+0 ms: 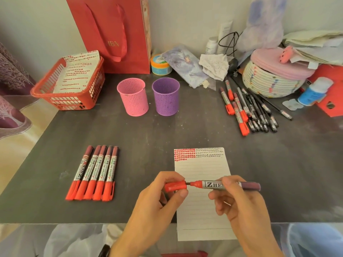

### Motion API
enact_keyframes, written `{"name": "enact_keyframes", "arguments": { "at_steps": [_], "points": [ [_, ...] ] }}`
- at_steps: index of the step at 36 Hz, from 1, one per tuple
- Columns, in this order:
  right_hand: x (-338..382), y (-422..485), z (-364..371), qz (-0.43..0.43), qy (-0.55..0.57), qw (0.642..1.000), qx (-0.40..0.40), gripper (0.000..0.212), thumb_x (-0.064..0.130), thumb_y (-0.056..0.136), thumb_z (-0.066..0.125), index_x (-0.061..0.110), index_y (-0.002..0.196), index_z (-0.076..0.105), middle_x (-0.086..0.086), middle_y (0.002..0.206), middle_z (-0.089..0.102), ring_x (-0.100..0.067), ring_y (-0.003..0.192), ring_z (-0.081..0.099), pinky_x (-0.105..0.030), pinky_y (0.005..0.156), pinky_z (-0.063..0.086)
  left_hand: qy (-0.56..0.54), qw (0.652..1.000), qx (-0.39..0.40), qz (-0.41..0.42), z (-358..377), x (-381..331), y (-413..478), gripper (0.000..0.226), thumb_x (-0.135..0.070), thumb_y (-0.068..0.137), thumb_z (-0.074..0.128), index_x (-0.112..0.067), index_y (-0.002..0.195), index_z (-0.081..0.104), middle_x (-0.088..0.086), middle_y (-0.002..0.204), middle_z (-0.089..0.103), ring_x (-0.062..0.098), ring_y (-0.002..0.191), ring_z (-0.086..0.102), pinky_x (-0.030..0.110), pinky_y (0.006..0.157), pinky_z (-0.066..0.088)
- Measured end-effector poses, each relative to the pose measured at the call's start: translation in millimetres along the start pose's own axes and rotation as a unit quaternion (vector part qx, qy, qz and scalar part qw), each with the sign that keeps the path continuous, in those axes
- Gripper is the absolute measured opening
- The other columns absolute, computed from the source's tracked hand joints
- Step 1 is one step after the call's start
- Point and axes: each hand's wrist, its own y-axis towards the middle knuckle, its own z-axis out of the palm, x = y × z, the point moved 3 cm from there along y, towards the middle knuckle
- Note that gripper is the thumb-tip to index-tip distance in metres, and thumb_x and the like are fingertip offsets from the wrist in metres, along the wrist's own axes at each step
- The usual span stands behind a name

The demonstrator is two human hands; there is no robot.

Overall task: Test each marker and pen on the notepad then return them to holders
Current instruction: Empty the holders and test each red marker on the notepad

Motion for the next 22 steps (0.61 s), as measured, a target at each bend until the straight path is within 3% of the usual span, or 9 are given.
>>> {"name": "enact_keyframes", "arguments": {
  "at_steps": [3, 7, 11, 14, 18, 22],
  "points": [
    [-3, -3, 3, 0.006, -0.026, 1.000, 0.013, 0.035, 0.049, 0.071, 0.081, 0.016, 0.082, 0.077, -0.024, 0.073, 0.071, -0.020, 0.050, 0.060, -0.025, 0.045, 0.048, -0.005, 1.000, 0.015, 0.017, 3, -5, -1, 0.027, -0.063, 0.089, 0.054, -0.048, 0.111, 0.053, -0.018, 0.096, 0.066, 0.011, 0.075, 0.057, 0.017, 0.064, 0.045],
    [-11, -5, 3, 0.011, -0.038, 0.999, 0.026, 0.063, 0.067, 0.052, 0.088, 0.014, 0.082, 0.077, -0.021, 0.071, 0.071, -0.020, 0.052, 0.060, -0.024, 0.049, 0.048, -0.006, 0.999, 0.032, 0.028, 4, -10, -2, 0.022, -0.053, 0.091, 0.054, -0.049, 0.113, 0.056, -0.020, 0.104, 0.068, 0.010, 0.079, 0.060, 0.014, 0.065, 0.044],
    [-9, -4, -3, 0.019, -0.069, 0.996, 0.046, 0.068, 0.068, 0.048, 0.089, 0.013, 0.086, 0.080, -0.018, 0.067, 0.069, -0.018, 0.052, 0.056, -0.024, 0.049, 0.047, -0.004, 0.999, 0.037, 0.024, 0, -12, -4, 0.020, -0.047, 0.092, 0.057, -0.049, 0.111, 0.059, -0.021, 0.102, 0.068, 0.007, 0.081, 0.061, 0.012, 0.067, 0.043],
    [0, -6, -7, 0.015, -0.139, 0.986, 0.095, 0.058, 0.065, 0.056, 0.088, 0.019, 0.093, 0.082, -0.011, 0.064, 0.069, -0.014, 0.052, 0.053, -0.023, 0.050, 0.045, 0.003, 0.999, 0.048, 0.023, -5, -10, -5, 0.020, -0.038, 0.093, 0.061, -0.048, 0.110, 0.060, -0.021, 0.100, 0.069, 0.008, 0.080, 0.061, 0.011, 0.067, 0.041],
    [11, -7, -8, 0.006, -0.263, 0.951, 0.164, 0.018, 0.044, 0.077, 0.083, 0.036, 0.093, 0.082, -0.003, 0.067, 0.072, -0.003, 0.052, 0.055, -0.015, 0.054, 0.045, 0.025, 0.997, 0.064, 0.029, -10, -9, -6, 0.019, -0.039, 0.093, 0.060, -0.046, 0.111, 0.059, -0.020, 0.101, 0.069, 0.014, 0.084, 0.062, 0.013, 0.068, 0.042],
    [12, -8, -6, -0.037, -0.341, 0.925, 0.165, 0.019, 0.050, 0.079, 0.070, 0.043, 0.096, 0.077, 0.007, 0.074, 0.073, -0.003, 0.067, 0.066, -0.009, 0.063, 0.045, 0.059, 0.995, 0.076, 0.040, -15, -9, -5, 0.020, -0.046, 0.092, 0.056, -0.047, 0.112, 0.057, -0.021, 0.103, 0.067, 0.016, 0.090, 0.062, 0.013, 0.070, 0.043]
  ]
}}
